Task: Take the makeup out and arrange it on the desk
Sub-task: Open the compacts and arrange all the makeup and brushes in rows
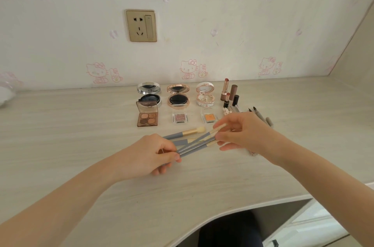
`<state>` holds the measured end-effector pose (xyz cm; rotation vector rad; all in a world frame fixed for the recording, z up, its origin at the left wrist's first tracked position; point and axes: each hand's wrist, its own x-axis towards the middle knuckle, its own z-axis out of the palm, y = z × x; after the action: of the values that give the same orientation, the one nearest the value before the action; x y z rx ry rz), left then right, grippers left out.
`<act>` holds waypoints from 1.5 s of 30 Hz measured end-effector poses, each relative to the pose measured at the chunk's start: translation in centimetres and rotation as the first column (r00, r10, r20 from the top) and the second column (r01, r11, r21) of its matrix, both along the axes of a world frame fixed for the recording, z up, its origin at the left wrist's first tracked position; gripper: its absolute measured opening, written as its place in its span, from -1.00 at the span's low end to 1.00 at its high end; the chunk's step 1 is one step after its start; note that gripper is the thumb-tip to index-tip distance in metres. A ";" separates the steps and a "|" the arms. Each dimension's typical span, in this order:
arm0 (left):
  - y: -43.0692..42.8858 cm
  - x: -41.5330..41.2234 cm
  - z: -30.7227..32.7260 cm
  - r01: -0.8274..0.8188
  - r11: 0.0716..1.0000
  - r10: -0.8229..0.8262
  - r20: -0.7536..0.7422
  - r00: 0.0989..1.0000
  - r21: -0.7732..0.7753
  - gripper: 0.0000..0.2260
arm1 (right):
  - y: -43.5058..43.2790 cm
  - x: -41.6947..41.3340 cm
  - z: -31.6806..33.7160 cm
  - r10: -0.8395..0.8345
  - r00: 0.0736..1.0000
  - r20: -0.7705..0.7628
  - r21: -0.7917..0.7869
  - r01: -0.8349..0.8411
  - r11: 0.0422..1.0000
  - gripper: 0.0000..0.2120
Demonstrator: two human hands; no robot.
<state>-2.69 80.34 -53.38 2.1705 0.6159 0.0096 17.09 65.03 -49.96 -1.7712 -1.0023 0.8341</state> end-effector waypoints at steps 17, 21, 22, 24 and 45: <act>-0.5 -1.4 -0.6 0.018 0.728 -0.003 -0.023 1.000 0.686 -0.82 | 0.6 -1.5 -3.2 0.255 0.621 0.741 -0.211 -0.145 0.967 -0.82; -0.3 -1.6 -0.8 -0.005 0.720 -0.006 0.014 1.000 0.694 -0.78 | 1.1 -1.4 -3.2 0.269 0.574 0.774 -0.235 -0.135 0.963 -0.81; -0.3 -1.6 -0.9 -0.009 0.711 -0.010 0.023 1.000 0.703 -0.77 | 1.2 -1.4 -3.3 0.275 0.559 0.782 -0.243 -0.133 0.961 -0.80; -0.3 -1.7 -1.3 -0.013 0.696 -0.036 0.054 0.998 0.718 -0.77 | 1.3 -1.2 -3.6 0.273 0.534 0.801 -0.235 -0.139 0.962 -0.79; 0.8 -1.5 -3.9 0.008 0.554 -0.255 0.161 0.953 0.832 -0.68 | -0.2 -1.1 -7.3 -0.013 0.321 0.947 0.097 -0.246 0.964 -0.83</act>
<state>-4.23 81.14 -57.31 3.0619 0.2846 0.6317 16.00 64.79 -57.27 -1.9504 -1.9127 -0.4382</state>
